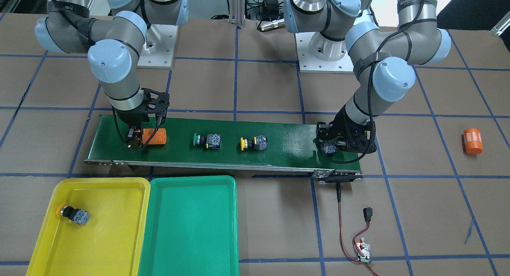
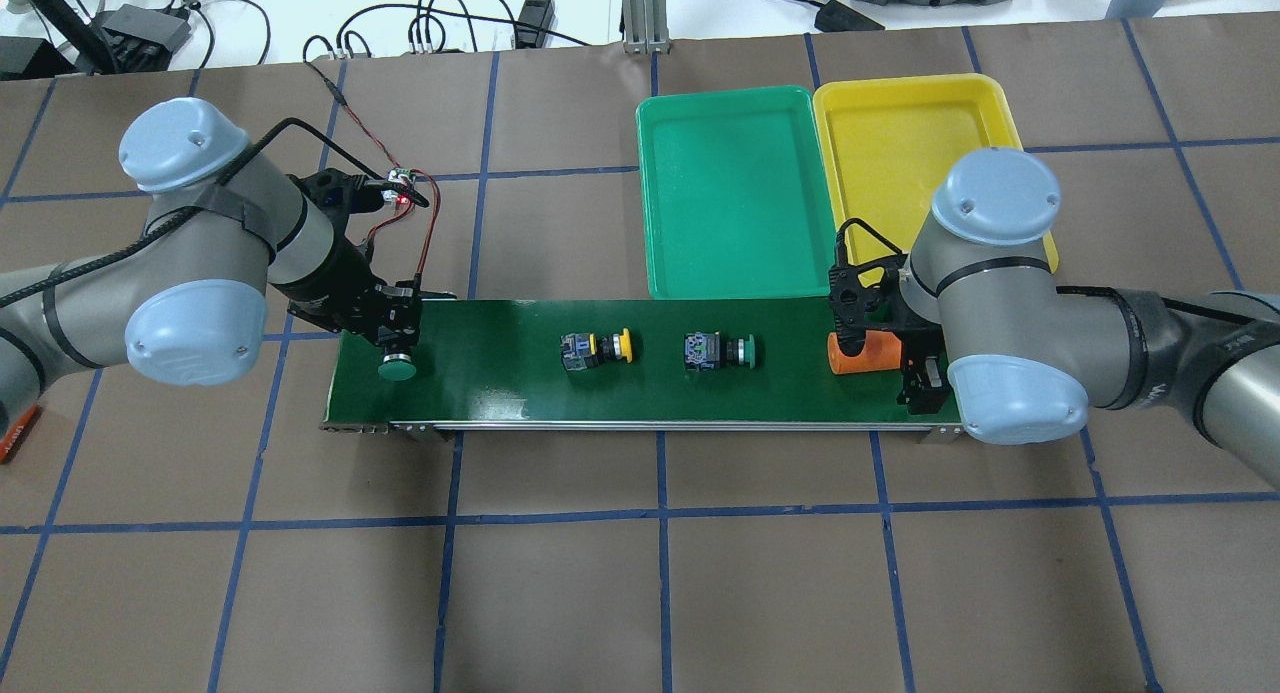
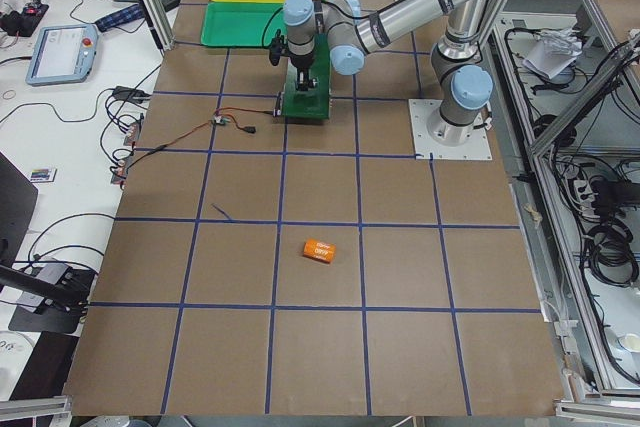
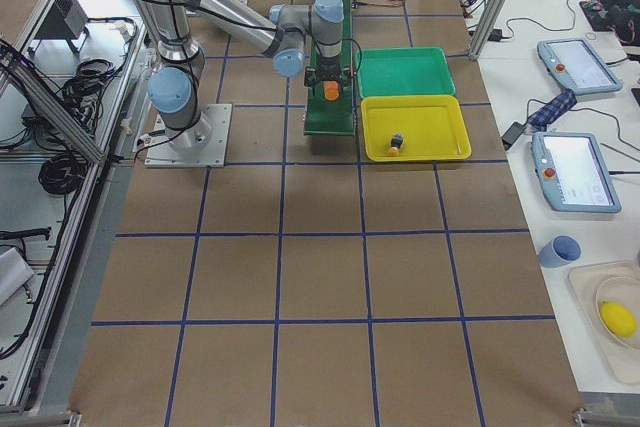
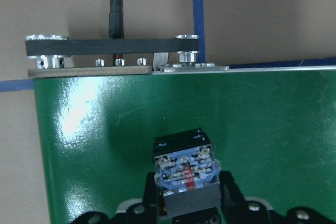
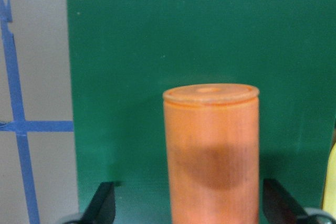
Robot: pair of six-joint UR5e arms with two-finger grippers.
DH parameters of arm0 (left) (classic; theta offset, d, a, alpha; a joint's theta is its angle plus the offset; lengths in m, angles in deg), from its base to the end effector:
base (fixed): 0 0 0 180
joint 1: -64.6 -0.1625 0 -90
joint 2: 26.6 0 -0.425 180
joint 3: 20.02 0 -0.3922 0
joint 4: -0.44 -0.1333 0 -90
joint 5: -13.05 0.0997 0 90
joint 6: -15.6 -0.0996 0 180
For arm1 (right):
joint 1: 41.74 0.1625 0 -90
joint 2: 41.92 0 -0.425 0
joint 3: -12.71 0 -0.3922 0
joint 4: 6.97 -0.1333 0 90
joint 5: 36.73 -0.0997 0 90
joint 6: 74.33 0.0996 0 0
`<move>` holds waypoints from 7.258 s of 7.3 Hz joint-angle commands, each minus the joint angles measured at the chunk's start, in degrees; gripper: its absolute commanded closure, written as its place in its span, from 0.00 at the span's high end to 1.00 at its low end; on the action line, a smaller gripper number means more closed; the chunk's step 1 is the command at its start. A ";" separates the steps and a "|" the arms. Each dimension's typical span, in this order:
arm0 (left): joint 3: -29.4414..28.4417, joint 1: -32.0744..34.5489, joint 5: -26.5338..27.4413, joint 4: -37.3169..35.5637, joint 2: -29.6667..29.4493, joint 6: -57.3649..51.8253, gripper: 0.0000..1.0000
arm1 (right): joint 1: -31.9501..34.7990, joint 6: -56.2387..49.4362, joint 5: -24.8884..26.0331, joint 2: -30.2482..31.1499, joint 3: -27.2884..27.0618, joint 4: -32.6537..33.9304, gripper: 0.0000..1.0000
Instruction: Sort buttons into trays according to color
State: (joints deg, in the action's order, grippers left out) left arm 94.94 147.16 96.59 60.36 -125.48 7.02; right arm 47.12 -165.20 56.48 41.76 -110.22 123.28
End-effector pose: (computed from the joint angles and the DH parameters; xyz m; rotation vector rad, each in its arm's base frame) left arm -0.0806 -0.4990 0.2587 -0.0244 -3.0198 -0.0744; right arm 0.1187 -0.4544 0.2391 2.1791 -2.1905 -0.0436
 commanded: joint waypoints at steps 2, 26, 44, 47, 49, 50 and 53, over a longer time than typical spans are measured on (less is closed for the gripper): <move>-2.19 -1.86 1.78 1.77 3.08 -2.19 1.00 | 0.00 0.08 -0.05 0.00 0.05 0.00 1.00; -9.60 -13.62 -0.49 0.29 -6.68 -20.35 0.00 | 0.00 0.25 -0.23 -0.44 0.14 0.09 1.00; -8.69 1.20 0.38 19.51 15.80 5.24 1.00 | 6.05 0.87 1.09 -16.49 24.90 4.71 0.00; -6.25 1.20 4.78 20.94 21.97 4.88 1.00 | 9.40 4.29 1.36 -20.92 28.36 6.50 0.14; -6.77 1.03 4.43 20.77 20.67 5.32 1.00 | 9.32 4.30 1.09 -21.10 28.18 5.98 0.84; -6.68 1.11 4.26 20.77 20.49 5.41 1.00 | 9.05 4.21 1.18 -20.92 28.18 5.63 0.90; -6.86 1.11 4.25 20.77 20.23 5.41 1.00 | 7.91 3.42 1.35 -19.00 27.66 3.08 0.91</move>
State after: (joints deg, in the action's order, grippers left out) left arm 88.18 148.24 100.86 81.12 -105.12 12.43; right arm 55.35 -161.47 57.70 21.80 -82.17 127.45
